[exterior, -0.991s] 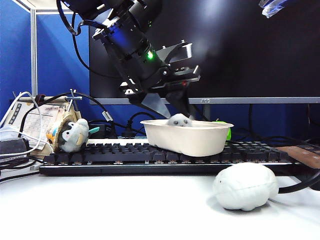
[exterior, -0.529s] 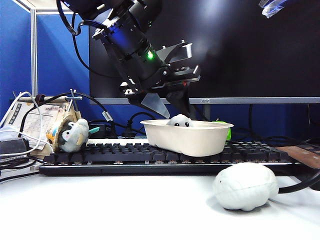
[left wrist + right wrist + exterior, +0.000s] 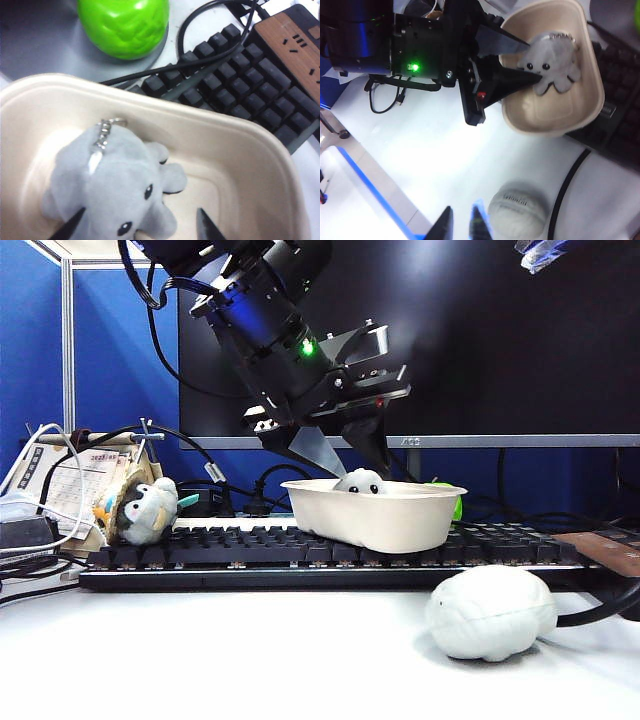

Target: Identity fluffy octopus among items on the table, put them into the paper lunch box.

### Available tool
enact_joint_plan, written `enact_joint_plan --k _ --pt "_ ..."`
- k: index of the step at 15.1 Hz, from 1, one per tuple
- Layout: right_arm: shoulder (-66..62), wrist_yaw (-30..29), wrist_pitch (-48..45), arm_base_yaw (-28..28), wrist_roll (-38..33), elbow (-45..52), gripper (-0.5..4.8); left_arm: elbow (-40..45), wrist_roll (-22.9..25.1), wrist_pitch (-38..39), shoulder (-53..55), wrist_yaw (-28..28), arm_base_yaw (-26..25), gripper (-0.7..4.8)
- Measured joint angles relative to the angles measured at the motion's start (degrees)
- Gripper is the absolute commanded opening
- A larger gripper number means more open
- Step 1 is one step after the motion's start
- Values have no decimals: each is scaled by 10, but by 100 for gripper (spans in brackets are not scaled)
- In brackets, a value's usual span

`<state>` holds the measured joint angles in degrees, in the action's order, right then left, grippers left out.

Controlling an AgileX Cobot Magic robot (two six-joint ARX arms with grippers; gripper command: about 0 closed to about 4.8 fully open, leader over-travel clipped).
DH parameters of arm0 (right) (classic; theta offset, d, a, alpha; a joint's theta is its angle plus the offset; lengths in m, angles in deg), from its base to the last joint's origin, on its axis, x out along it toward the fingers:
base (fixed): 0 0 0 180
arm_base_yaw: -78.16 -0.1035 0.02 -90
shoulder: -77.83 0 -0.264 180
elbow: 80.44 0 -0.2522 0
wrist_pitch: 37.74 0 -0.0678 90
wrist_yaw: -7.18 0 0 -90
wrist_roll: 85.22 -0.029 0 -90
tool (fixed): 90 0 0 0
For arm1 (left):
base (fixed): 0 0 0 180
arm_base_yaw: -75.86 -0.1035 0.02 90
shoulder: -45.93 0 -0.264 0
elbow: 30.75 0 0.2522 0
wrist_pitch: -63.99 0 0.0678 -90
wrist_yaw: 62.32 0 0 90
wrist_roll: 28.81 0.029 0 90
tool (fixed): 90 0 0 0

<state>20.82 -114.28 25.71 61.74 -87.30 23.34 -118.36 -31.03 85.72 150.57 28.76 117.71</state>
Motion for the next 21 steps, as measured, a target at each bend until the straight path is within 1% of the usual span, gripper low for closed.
enact_joint_plan --k 4,8,10,15,17,20,21 --pt "0 0 -25 0 17 0 54 -1 0 11 -5 0 0 278" --pt "0 0 -30 0 24 0 54 -4 0 10 -11 0 0 278" --pt "0 0 -44 0 25 16 54 -8 0 24 -12 0 0 278" --pt "0 2 -56 0 25 40 54 -8 0 63 -82 0 0 278" --pt "0 2 -71 0 25 40 53 -8 0 96 -124 -1 2 277" --pt "0 2 -72 0 25 40 53 -9 -2 176 -190 0 13 277" --pt "0 2 -72 0 25 40 53 -9 -12 203 -204 0 21 277"
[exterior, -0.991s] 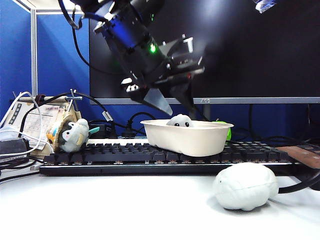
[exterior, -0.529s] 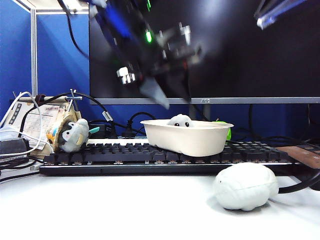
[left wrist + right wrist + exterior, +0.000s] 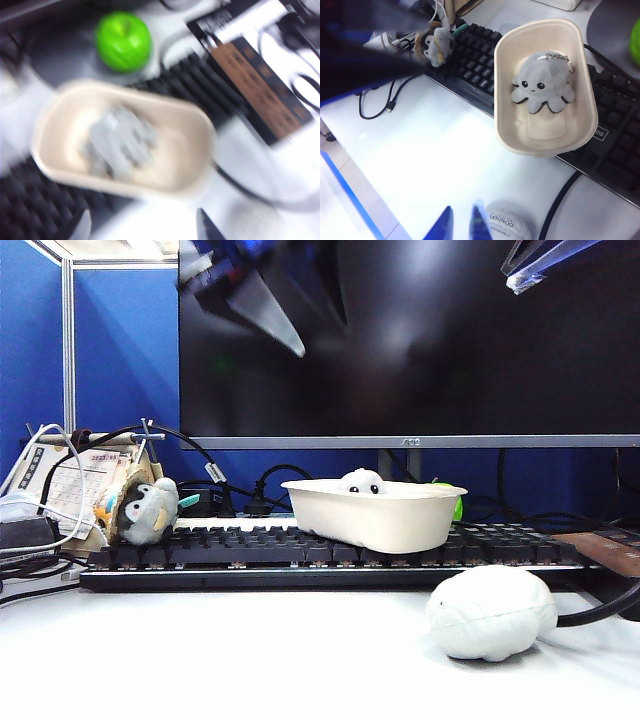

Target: Identity fluffy octopus among items on the table, put them into the paper lunch box.

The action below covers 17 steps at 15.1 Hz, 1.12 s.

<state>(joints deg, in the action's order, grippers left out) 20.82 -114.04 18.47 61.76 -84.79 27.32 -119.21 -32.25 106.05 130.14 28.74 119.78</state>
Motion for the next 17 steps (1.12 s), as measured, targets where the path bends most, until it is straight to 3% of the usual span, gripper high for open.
enact_joint_plan --k 7,15,17 --pt "63 -4 12 0 0 0 53 0 -39 146 -65 -6 70 268" --pt "256 -4 58 0 -4 0 53 0 -40 243 -169 -73 70 268" --pt "298 -2 65 0 -8 0 53 0 -68 251 -203 -76 70 268"
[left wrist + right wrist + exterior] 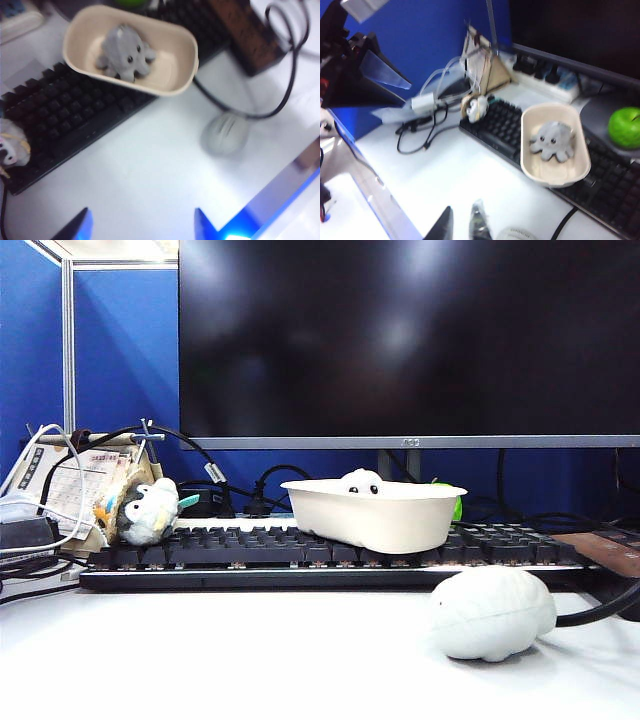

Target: Identity fluffy octopus among items on the table, put them into the paper lunch box.

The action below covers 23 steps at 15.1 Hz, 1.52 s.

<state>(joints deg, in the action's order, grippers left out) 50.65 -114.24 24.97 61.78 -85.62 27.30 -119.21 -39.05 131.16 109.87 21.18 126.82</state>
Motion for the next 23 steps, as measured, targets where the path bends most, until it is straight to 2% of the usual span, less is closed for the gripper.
enact_joint_plan --k 2,5,7,9,12,14,15,16,19,23 --pt "31 21 0 0 -13 0 53 0 -19 -7 -29 -2 0 267" --pt "68 85 0 0 -26 0 53 0 -23 -49 -70 -2 0 268" --pt "92 104 0 0 -27 0 53 0 -22 -109 -93 -3 11 268" --pt "91 127 0 0 -27 0 53 1 2 -165 -90 -3 29 268" --pt "90 171 -57 0 1 25 53 9 111 -267 -58 -28 37 268" --pt "90 179 -123 0 25 58 53 17 209 -313 -24 -60 37 268" --pt "90 179 -202 0 50 102 53 18 289 -346 10 -77 34 268" --pt "89 182 -248 0 63 132 53 17 320 -373 38 -78 33 268" --pt "89 254 -320 0 68 206 53 18 349 -424 123 -78 18 268" --pt "88 361 -325 0 68 261 53 18 349 -487 219 -78 -2 268"
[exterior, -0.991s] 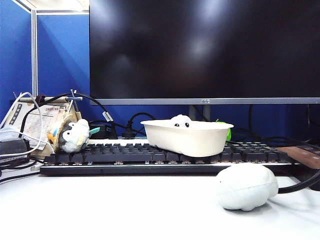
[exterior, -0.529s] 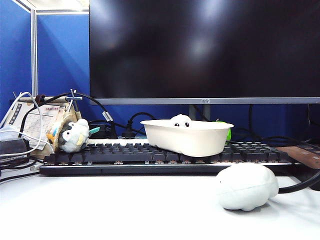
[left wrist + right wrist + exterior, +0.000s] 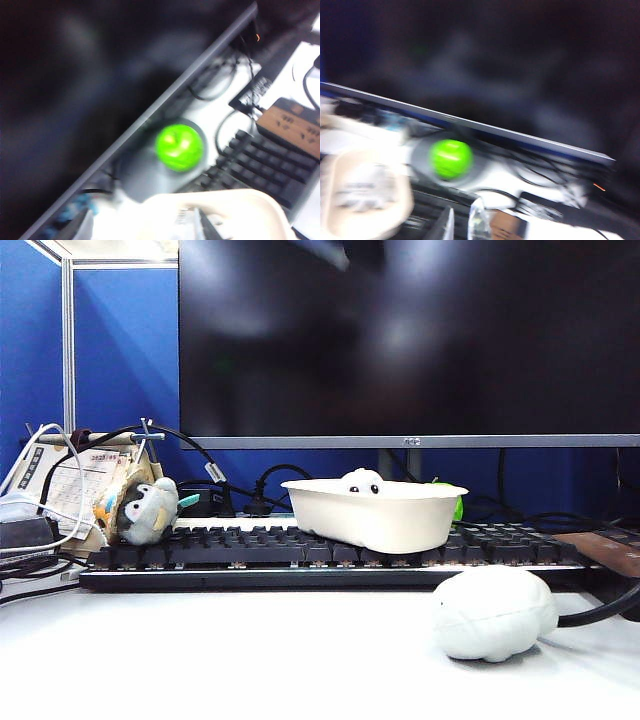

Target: Identity fluffy octopus among items on the table, put them into the paper lunch box.

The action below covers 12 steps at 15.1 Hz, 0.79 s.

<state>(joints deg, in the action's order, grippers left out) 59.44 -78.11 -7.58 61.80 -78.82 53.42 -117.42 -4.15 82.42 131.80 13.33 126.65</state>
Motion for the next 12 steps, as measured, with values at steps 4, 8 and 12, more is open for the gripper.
enact_joint_plan --k 4,8,12 --pt "0 16 -3 0 0 55 53 0 0 -10 38 2 0 268" --pt "0 15 32 0 -1 92 53 0 0 -10 40 2 0 268" --pt "0 15 63 0 -1 92 53 0 0 -10 40 2 0 268"
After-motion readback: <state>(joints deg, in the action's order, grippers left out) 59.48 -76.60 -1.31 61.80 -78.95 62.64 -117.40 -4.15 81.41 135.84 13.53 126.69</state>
